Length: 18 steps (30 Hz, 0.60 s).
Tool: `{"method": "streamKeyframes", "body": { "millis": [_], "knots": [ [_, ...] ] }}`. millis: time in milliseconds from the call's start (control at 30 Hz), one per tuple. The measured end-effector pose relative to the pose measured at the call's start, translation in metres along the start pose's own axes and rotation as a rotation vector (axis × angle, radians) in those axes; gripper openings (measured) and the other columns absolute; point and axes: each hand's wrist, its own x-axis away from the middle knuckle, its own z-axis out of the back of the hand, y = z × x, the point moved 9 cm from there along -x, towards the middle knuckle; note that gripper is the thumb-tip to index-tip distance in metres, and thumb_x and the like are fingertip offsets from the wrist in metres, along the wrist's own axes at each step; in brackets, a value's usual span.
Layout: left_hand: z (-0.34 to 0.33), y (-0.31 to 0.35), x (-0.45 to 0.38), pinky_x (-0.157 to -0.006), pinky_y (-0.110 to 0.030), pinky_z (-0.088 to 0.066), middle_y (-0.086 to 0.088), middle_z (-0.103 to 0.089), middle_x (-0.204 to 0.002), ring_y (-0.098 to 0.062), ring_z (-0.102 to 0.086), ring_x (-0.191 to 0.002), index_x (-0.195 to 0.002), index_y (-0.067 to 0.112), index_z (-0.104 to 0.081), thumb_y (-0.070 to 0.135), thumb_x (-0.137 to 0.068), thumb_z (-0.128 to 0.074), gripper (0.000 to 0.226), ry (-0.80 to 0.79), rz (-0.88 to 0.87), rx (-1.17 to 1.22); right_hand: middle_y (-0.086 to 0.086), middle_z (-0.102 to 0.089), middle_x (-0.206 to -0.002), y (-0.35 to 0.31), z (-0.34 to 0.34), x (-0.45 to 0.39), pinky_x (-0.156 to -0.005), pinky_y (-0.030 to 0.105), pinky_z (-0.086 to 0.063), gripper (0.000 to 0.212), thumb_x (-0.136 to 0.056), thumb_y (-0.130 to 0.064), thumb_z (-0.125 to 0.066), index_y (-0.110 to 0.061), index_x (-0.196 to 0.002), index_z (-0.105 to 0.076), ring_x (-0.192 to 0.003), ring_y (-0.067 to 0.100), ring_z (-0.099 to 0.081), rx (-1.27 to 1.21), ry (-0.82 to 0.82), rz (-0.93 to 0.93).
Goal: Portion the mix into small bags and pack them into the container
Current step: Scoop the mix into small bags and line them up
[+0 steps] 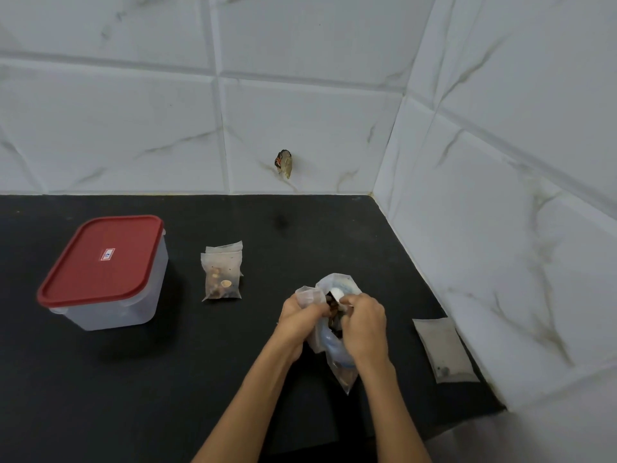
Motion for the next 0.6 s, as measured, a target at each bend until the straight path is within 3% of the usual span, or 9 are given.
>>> {"method": "streamKeyframes", "body": {
  "millis": [67, 167, 300, 433, 500, 600],
  "knots": [
    [0.002, -0.005, -0.002, -0.072, -0.035, -0.054, -0.011, -0.065, -0.083, -0.020, -0.065, -0.078, -0.090, 0.010, -0.060, -0.009, -0.079, -0.056, 0.022, 0.015, 0.022, 0.079, 0.005, -0.061, -0.111, 0.004, 0.000, -0.003, -0.081, 0.022, -0.049, 0.030, -0.089, 0.001, -0.052, -0.012, -0.112, -0.066, -0.098, 0.014, -0.058, 0.008, -0.095, 0.004],
    [0.005, -0.014, -0.004, -0.078, -0.039, -0.056, -0.016, -0.066, -0.101, -0.026, -0.066, -0.092, -0.109, 0.006, -0.059, -0.006, -0.077, -0.059, 0.034, 0.030, 0.055, 0.113, 0.003, -0.060, -0.116, 0.014, 0.004, -0.007, -0.082, 0.023, -0.051, 0.029, -0.091, -0.004, -0.054, -0.017, -0.115, -0.066, -0.099, 0.014, -0.060, 0.053, -0.189, -0.020],
    [0.007, -0.017, -0.007, -0.072, -0.034, -0.055, -0.014, -0.065, -0.104, -0.023, -0.065, -0.093, -0.115, 0.006, -0.056, -0.003, -0.078, -0.060, 0.038, 0.043, 0.066, 0.123, 0.004, -0.059, -0.115, 0.014, 0.013, -0.007, -0.081, 0.022, -0.051, 0.028, -0.091, -0.007, -0.056, -0.016, -0.117, -0.063, -0.097, 0.013, -0.058, 0.066, -0.099, -0.025],
    [0.004, -0.015, -0.006, -0.064, -0.029, -0.054, -0.010, -0.067, -0.090, -0.019, -0.066, -0.081, -0.106, 0.008, -0.060, -0.004, -0.079, -0.059, 0.030, 0.037, 0.059, 0.105, 0.004, -0.052, -0.113, 0.003, 0.001, -0.003, -0.069, 0.017, -0.045, 0.021, -0.095, -0.017, -0.049, -0.017, -0.113, -0.060, -0.081, 0.006, -0.049, 0.047, -0.069, -0.001],
    [0.005, -0.016, -0.006, -0.061, -0.029, -0.053, -0.010, -0.067, -0.088, -0.019, -0.066, -0.079, -0.105, 0.007, -0.060, -0.004, -0.079, -0.059, 0.029, 0.044, 0.066, 0.114, 0.005, -0.054, -0.114, 0.002, -0.005, -0.005, -0.073, 0.020, -0.046, 0.022, -0.095, -0.017, -0.049, -0.016, -0.114, -0.061, -0.087, 0.010, -0.053, 0.083, -0.131, 0.012],
    [0.007, -0.022, -0.010, -0.072, -0.037, -0.056, -0.016, -0.067, -0.100, -0.027, -0.067, -0.093, -0.115, 0.004, -0.060, -0.002, -0.073, -0.062, 0.042, 0.051, 0.081, 0.105, 0.005, -0.057, -0.117, 0.009, -0.001, -0.006, -0.080, 0.025, -0.047, 0.027, -0.092, -0.011, -0.054, -0.016, -0.118, -0.063, -0.099, 0.016, -0.056, 0.124, -0.237, -0.020]
  ]
}}
